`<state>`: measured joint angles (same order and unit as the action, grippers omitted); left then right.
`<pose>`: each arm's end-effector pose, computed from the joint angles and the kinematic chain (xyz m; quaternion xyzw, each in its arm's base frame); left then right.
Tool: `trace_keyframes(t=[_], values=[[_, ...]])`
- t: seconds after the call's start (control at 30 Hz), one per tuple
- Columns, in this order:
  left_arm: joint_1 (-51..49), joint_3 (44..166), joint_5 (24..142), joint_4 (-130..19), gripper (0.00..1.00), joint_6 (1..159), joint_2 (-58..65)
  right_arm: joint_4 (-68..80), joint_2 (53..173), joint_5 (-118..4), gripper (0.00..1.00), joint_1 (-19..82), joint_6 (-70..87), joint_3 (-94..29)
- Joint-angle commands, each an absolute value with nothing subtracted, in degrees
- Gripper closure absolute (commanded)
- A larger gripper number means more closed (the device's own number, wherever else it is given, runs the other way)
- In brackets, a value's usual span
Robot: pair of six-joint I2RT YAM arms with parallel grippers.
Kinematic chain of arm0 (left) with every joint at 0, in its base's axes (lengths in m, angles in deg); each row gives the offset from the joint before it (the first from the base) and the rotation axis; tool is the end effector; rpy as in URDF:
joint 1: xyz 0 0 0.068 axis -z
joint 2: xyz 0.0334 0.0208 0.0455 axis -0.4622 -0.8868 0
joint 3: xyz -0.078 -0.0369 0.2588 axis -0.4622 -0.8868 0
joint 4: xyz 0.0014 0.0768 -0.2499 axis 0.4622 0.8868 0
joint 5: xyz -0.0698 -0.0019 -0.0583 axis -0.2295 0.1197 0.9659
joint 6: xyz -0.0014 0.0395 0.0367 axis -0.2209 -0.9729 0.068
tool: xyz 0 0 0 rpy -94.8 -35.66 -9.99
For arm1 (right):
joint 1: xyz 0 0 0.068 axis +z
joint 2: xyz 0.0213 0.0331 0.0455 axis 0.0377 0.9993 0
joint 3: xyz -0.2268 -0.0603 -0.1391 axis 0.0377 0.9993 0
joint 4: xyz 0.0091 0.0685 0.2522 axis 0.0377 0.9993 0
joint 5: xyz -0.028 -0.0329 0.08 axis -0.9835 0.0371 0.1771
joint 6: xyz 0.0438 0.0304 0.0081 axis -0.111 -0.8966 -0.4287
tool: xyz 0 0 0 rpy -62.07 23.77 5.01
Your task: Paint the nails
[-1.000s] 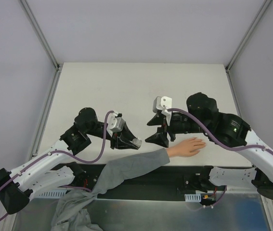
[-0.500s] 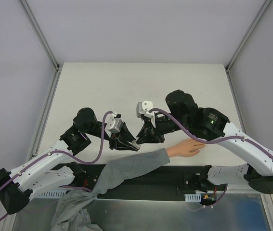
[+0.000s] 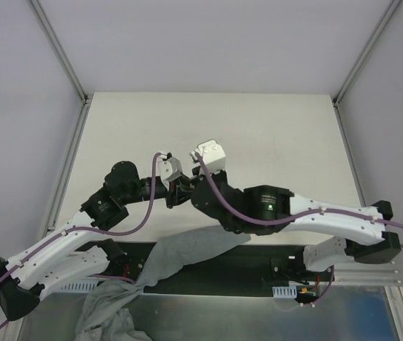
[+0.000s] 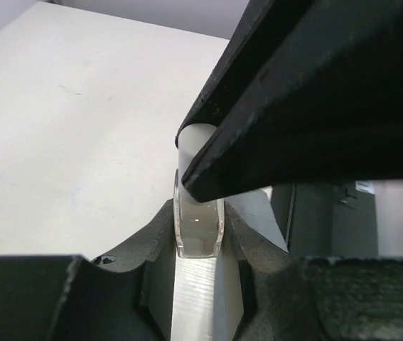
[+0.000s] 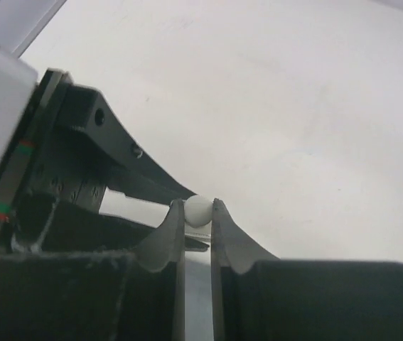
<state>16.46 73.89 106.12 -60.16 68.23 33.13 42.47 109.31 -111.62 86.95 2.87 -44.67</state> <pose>0.1226 -0.1441 0.3461 0.4330 0.5443 -0.4309 0.5749 0.0517 0.2772 0.4284 -0.2934 0.7544 0.1296 0.5728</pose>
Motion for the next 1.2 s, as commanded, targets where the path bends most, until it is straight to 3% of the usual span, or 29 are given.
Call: trace_keyframes(t=[0.0, 0.1, 0.13, 0.17, 0.2, 0.33, 0.43, 0.5, 0.63, 0.9, 1.1, 1.13, 1.17], values=[[15.4, 77.7, 96.8, -69.9, 1.00, 68.6, 33.9, 55.4, 116.8, -129.1, 0.77, 89.9, -5.9, -53.9], [15.4, 76.3, 103.0, -69.3, 1.00, 68.5, 34.4, 53.8, 110.9, -124.3, 0.56, 88.3, 5.3, -51.6], [15.5, 76.0, 104.8, -68.6, 1.00, 68.3, 34.7, 48.2, 108.5, -117.4, 0.48, 87.3, 9.8, -49.3], [15.5, 76.1, 106.8, -67.4, 1.00, 67.4, 34.7, 45.8, 106.2, -112.6, 0.34, 86.6, 13.7, -47.2], [15.5, 75.9, 112.1, -66.9, 1.00, 67.0, 34.9, 44.2, 103.5, -107.4, 0.29, 85.7, 17.9, -43.6], [15.4, 75.2, 127.0, -67.5, 1.00, 66.1, 35.2, 42.2, 93.1, -72.1, 0.23, 78.4, 34.4, -38.5], [15.5, 76.3, 133.4, -67.3, 1.00, 66.5, 33.9, 40.6, 90.4, -55.4, 0.22, 75.0, 40.0, -36.2], [15.5, 77.0, 136.0, -67.2, 1.00, 67.5, 33.0, 38.4, 89.5, -53.6, 0.22, 74.1, 43.0, -36.0], [15.5, 78.3, 140.4, -68.9, 1.00, 71.0, 30.3, 37.2, 92.2, -42.6, 0.27, 69.7, 44.5, -39.0], [15.5, 78.8, 142.7, -70.4, 1.00, 73.3, 29.1, 36.2, 97.3, -35.4, 0.44, 67.3, 44.8, -41.9], [14.8, 79.4, 137.1, -69.3, 1.00, 73.5, 29.4, 36.9, 97.5, -32.3, 0.81, 66.1, 43.0, -40.7], [14.6, 79.6, 134.9, -68.8, 1.00, 73.4, 29.8, 36.9, 97.5, -32.5, 1.00, 66.1, 41.3, -40.2], [14.5, 79.9, 132.4, -67.4, 1.00, 73.1, 30.0, 36.8, 97.6, -33.5, 1.00, 66.1, 40.3, -39.6]])
